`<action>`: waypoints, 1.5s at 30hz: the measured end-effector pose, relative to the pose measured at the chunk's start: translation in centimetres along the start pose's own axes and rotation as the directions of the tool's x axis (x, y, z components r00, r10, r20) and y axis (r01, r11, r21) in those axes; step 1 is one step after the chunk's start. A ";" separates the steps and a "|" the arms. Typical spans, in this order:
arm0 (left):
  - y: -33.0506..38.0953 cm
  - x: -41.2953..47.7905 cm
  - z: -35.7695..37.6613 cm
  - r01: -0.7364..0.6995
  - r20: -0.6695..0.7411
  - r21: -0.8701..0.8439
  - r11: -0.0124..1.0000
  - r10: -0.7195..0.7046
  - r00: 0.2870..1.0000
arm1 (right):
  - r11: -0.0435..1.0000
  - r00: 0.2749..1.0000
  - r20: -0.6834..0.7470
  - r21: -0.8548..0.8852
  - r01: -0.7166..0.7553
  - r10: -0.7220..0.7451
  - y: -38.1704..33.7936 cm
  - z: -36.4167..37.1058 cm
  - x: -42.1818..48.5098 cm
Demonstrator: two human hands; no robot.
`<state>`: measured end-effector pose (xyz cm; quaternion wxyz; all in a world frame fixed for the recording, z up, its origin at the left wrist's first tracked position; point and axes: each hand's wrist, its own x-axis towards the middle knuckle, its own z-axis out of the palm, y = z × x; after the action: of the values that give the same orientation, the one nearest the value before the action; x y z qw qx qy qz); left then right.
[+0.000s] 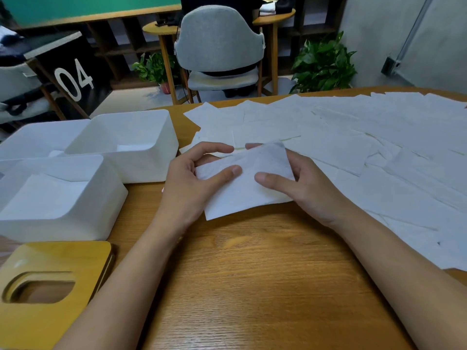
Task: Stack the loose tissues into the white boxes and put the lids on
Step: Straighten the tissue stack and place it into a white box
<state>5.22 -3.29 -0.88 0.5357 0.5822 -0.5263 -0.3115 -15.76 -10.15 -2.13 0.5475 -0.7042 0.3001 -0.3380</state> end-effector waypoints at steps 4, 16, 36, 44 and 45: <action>-0.3 0.2 0.0 -0.031 -0.006 0.031 0.999 0.031 0.999 | 0.989 0.999 -0.013 -0.141 0.032 -0.034 0.0 0.3 0.1; -0.3 0.3 -0.3 -0.050 0.014 0.066 0.997 0.049 0.999 | 0.986 0.998 -0.031 -0.162 0.047 -0.053 0.0 0.4 -0.1; -1.1 0.5 0.0 -0.086 0.000 0.122 0.989 0.086 0.996 | 0.978 0.996 -0.068 -0.202 0.045 -0.059 0.5 0.1 0.2; -1.1 0.5 0.1 -0.075 0.022 0.102 0.992 0.073 0.997 | 0.987 0.997 -0.057 -0.150 0.051 -0.060 0.5 0.2 0.2; -1.1 0.5 0.1 -0.074 0.023 0.099 0.992 0.072 0.997 | 0.988 0.996 -0.054 -0.144 0.057 -0.065 0.4 0.1 0.2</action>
<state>5.53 -3.93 -1.86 0.5117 0.5858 -0.5673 -0.2706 -15.55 -10.32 -2.57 0.4761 -0.7402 0.3177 -0.3528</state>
